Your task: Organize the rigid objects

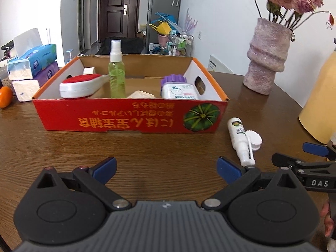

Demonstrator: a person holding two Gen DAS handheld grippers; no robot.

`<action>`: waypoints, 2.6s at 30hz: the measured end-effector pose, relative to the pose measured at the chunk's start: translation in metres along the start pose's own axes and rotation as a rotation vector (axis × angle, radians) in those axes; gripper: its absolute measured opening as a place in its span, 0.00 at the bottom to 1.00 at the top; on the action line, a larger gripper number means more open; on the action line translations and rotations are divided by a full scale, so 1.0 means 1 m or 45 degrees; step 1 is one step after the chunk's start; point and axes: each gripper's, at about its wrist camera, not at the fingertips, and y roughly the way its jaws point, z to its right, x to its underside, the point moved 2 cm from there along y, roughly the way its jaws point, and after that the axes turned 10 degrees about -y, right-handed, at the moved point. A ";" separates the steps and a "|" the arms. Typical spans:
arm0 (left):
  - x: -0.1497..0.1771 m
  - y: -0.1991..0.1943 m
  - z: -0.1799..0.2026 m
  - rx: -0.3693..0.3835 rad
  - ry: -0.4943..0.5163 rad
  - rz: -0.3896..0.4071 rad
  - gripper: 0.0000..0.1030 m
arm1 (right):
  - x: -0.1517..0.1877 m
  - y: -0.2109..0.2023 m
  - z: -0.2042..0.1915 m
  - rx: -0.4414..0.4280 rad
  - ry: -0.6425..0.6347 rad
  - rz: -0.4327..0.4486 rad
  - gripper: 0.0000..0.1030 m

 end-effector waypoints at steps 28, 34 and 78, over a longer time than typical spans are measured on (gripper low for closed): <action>-0.003 0.031 0.042 -0.058 0.028 0.000 1.00 | -0.017 0.067 -0.004 -0.149 -0.170 -0.007 0.43; -0.007 0.034 0.049 -0.065 0.017 -0.001 1.00 | -0.017 0.058 -0.003 -0.175 -0.156 0.054 0.36; 0.015 0.092 0.140 -0.074 0.110 -0.031 0.33 | 0.020 0.006 0.085 0.004 0.079 0.108 0.36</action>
